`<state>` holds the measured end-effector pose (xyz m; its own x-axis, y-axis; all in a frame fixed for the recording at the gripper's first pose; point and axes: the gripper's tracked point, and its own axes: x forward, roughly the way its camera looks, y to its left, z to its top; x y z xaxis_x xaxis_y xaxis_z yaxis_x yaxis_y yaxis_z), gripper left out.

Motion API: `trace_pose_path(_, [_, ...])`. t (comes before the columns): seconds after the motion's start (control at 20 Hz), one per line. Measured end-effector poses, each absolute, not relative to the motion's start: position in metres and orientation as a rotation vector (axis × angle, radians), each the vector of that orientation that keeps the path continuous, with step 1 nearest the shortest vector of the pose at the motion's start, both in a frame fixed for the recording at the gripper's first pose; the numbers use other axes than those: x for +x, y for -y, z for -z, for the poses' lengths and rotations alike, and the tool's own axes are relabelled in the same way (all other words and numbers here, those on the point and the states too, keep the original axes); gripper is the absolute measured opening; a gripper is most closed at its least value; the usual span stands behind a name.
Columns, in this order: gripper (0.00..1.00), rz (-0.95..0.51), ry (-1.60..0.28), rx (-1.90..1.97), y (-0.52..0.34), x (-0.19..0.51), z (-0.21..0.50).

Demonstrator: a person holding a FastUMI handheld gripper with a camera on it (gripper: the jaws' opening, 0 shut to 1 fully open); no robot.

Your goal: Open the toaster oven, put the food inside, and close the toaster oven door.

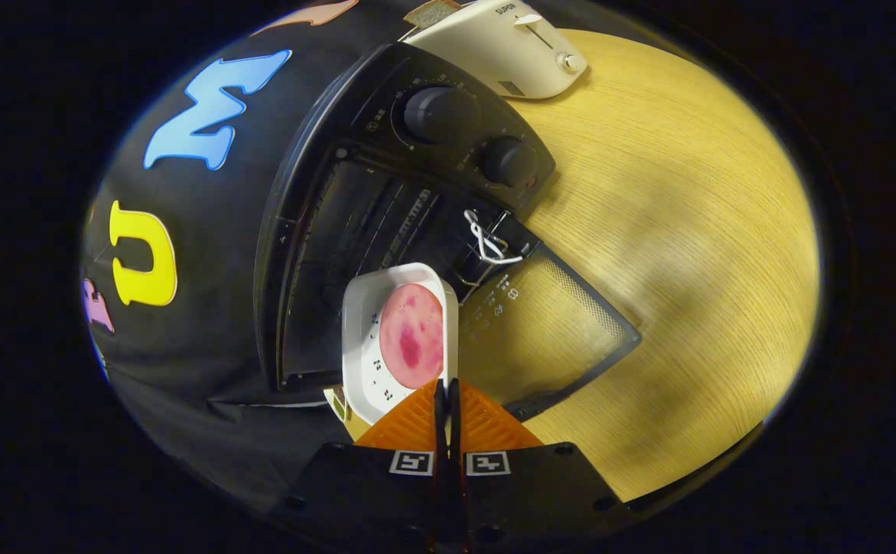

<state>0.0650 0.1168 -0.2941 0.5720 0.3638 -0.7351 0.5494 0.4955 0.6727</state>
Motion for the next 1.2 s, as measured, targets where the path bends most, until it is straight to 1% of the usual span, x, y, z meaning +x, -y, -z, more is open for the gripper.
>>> trace_pose_path(0.15, [0.02, 0.184, -0.942, 1.147, -0.118, 0.091, 0.301])
trace_pose_path(0.5, [0.02, 0.226, -0.849, 1.301, -0.149, 0.139, 0.306])
trace_pose_path(0.8, [0.03, 0.229, -0.749, 1.320, -0.149, 0.163, 0.297])
trace_pose_path(0.95, [0.10, 0.167, -0.726, 1.332, -0.151, 0.167, 0.284])
trace_pose_path(1.0, [0.10, 0.148, -0.729, 1.322, -0.152, 0.163, 0.281])
trace_pose_path(1.2, [0.29, 0.086, -0.720, 1.300, -0.149, 0.152, 0.260])
